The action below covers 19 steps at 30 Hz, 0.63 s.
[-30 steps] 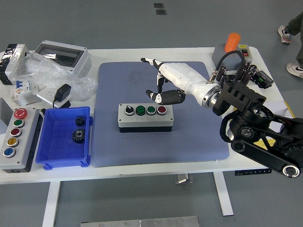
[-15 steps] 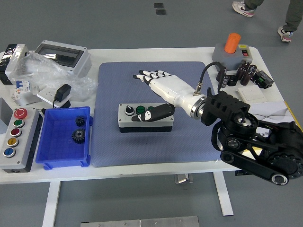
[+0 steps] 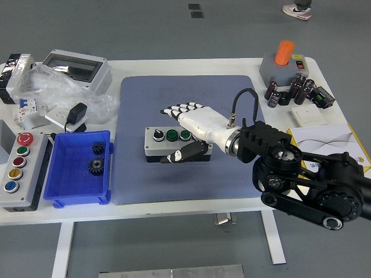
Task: Pick up the button,place it on the desk,press the button,press the button
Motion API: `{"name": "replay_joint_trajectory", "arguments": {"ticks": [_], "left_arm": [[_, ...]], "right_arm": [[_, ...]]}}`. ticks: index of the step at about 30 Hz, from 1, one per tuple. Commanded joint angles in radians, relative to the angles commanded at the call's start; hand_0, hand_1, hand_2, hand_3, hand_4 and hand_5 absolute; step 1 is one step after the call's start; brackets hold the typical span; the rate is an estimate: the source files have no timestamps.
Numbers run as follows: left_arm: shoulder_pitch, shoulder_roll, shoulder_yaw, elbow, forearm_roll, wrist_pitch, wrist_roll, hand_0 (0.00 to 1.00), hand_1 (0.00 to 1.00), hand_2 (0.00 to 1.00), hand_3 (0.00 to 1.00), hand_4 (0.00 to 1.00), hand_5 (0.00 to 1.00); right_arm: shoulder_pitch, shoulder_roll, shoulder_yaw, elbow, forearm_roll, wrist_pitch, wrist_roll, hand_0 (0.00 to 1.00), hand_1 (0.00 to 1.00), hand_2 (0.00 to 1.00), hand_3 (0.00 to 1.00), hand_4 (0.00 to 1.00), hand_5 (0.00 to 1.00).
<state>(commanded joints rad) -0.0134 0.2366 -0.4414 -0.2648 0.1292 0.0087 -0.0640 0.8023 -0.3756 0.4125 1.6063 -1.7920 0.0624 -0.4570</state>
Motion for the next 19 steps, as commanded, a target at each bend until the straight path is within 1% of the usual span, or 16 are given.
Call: {"name": "replay_joint_trajectory", "arguments": {"ticks": [3,5,6,12,19], "left_arm": [[-0.001,-0.001,0.000,0.000,0.000,0.000,0.000,0.642,0.645,0.592,0.576,0.481,0.003],[-0.002,0.000,-0.002,0.000,0.003,0.000,0.001,0.642,0.645,0.592,0.576,0.481,0.003],[-0.002,0.000,-0.003,0.000,0.005,0.000,0.001,0.643,0.660,0.598,0.580,0.556,0.047],[-0.006,0.001,-0.006,-0.001,0.011,0.000,0.003,0.642,0.661,0.597,0.580,0.549,0.041],[-0.007,0.001,-0.013,-0.001,0.019,0.001,0.007,0.642,0.661,0.597,0.580,0.549,0.041]], "right_arm": [[0.019,0.014,-0.027,-0.031,0.004,0.003,-0.001,0.998,0.998,0.998,0.998,0.998,0.671],[0.036,0.029,-0.047,-0.064,0.007,-0.001,0.001,0.998,0.998,0.998,0.998,0.998,0.671],[0.045,0.038,-0.056,-0.083,0.008,-0.004,0.003,0.998,0.998,0.998,0.998,0.998,0.668],[0.082,0.084,-0.104,-0.205,0.011,-0.028,0.011,0.998,0.998,0.998,0.998,0.998,0.665],[0.103,0.119,-0.159,-0.326,0.005,-0.056,0.018,0.998,0.998,0.998,0.998,0.998,0.665]]}}
